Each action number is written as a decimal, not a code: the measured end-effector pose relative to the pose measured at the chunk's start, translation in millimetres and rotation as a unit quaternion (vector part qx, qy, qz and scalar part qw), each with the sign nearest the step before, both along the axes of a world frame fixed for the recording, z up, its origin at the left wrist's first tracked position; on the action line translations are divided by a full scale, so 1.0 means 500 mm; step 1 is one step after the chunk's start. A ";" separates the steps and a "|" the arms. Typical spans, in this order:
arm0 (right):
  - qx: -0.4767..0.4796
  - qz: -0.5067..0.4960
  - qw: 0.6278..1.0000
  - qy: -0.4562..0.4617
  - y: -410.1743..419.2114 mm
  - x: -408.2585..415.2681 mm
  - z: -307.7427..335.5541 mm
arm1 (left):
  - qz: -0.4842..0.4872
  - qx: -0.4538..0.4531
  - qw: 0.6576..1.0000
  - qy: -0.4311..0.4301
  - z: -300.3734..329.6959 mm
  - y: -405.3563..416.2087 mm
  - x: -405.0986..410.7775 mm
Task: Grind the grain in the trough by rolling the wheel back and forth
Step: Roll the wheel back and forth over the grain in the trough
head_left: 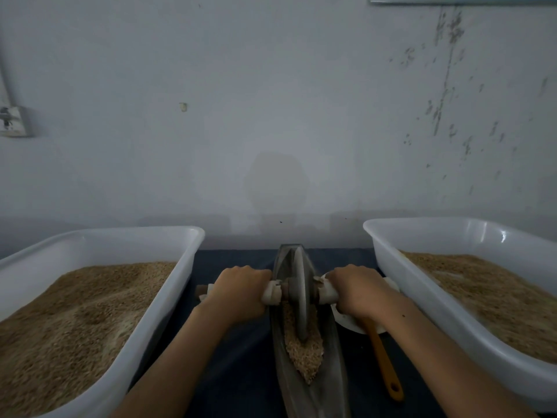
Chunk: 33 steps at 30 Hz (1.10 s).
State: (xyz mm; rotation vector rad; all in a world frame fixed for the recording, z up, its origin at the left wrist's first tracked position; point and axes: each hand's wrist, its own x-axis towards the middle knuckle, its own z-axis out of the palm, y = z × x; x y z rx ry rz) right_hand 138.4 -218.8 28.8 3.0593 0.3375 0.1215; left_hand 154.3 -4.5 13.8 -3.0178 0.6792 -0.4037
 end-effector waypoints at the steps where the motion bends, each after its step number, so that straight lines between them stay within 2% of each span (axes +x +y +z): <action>1: -0.006 -0.001 0.999 0.034 -0.001 -0.002 0.007 | -0.012 0.001 0.999 0.033 0.007 0.004 0.000; 4: -0.004 0.002 0.996 0.093 -0.004 -0.004 0.021 | -0.041 -0.007 0.993 0.111 0.021 0.014 0.000; 7: -0.007 -0.001 0.996 0.088 -0.003 -0.004 0.020 | -0.045 -0.030 0.989 0.137 0.021 0.017 0.002; 15: 0.024 0.001 0.997 -0.075 0.002 -0.001 -0.016 | 0.017 -0.018 0.999 -0.037 -0.005 0.011 0.009; 18: 0.031 0.006 0.995 -0.095 0.003 -0.001 -0.020 | 0.034 -0.010 0.998 -0.058 -0.010 0.007 0.006; 20: 0.023 0.001 0.997 -0.070 0.002 0.001 -0.015 | 0.031 -0.001 0.999 -0.033 -0.006 0.007 0.006; 27: 0.002 0.008 0.994 0.113 -0.009 -0.004 0.026 | -0.004 0.050 0.995 0.089 0.017 0.011 0.002; 30: -0.002 0.007 0.993 0.114 -0.010 -0.004 0.025 | -0.004 0.041 0.994 0.099 0.018 0.011 0.000; 33: -0.002 0.003 0.998 0.070 -0.006 -0.001 0.015 | -0.002 0.024 0.997 0.073 0.014 0.012 0.002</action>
